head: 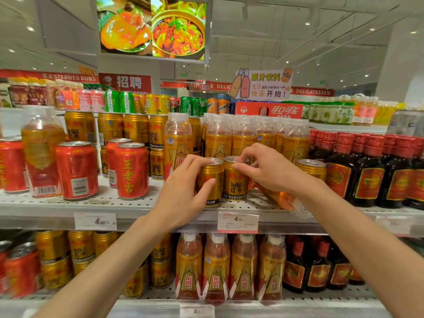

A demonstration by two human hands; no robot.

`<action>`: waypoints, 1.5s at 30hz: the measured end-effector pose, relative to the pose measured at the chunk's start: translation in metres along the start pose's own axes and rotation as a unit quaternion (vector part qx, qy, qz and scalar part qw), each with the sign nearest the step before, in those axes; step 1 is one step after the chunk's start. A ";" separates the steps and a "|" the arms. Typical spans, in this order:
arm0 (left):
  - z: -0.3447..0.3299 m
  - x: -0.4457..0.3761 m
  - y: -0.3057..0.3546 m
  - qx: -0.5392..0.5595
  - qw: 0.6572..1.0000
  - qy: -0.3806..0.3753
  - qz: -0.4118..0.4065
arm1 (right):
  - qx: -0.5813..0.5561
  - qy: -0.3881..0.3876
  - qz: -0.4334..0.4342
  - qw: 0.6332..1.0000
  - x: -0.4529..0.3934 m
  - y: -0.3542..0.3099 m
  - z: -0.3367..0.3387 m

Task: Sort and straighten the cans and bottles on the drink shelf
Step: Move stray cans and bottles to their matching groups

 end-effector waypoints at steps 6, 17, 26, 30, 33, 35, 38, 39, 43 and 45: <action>0.004 -0.005 0.011 -0.079 0.996 -0.015 -0.031 | 0.000 0.000 0.001 1.000 0.009 0.000 0.004; -0.023 -0.022 0.035 -0.233 0.963 -0.055 -0.126 | 0.082 0.013 -0.034 0.996 0.076 0.033 0.030; -0.035 -0.029 0.035 -0.209 0.973 -0.027 -0.098 | 0.074 0.085 -0.047 0.992 0.095 0.049 0.021; -0.036 -0.029 0.036 -0.207 0.974 -0.017 -0.091 | -0.009 0.170 -0.042 0.984 0.089 0.049 0.046; -0.036 -0.028 0.036 -0.209 0.974 -0.017 -0.088 | -0.094 0.235 -0.047 0.966 0.077 0.046 0.068; -0.035 -0.028 0.035 -0.208 0.974 -0.019 -0.085 | -0.156 0.266 -0.062 0.949 0.067 0.047 0.077; -0.035 -0.027 0.035 -0.207 0.975 -0.021 -0.083 | -0.192 0.268 -0.104 0.938 0.043 0.050 0.079; -0.035 -0.027 0.035 -0.205 0.975 -0.021 -0.083 | -0.191 0.255 -0.116 0.941 0.033 0.050 0.076; -0.034 -0.028 0.035 -0.200 0.976 -0.022 -0.080 | -0.151 0.159 -0.140 0.966 0.003 0.045 0.049; -0.034 -0.027 0.035 -0.197 0.977 -0.026 -0.079 | -0.158 0.142 -0.145 0.966 0.005 0.047 0.039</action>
Point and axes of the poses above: each hand's wrist, its own x-axis away from the middle knuckle, its own z-axis out of the back of the hand, y = z × x, the point moved 8 cm from there along -x, towards the middle knuckle, and after that the axes turned 6 degrees about y, right-handed, at the moved point
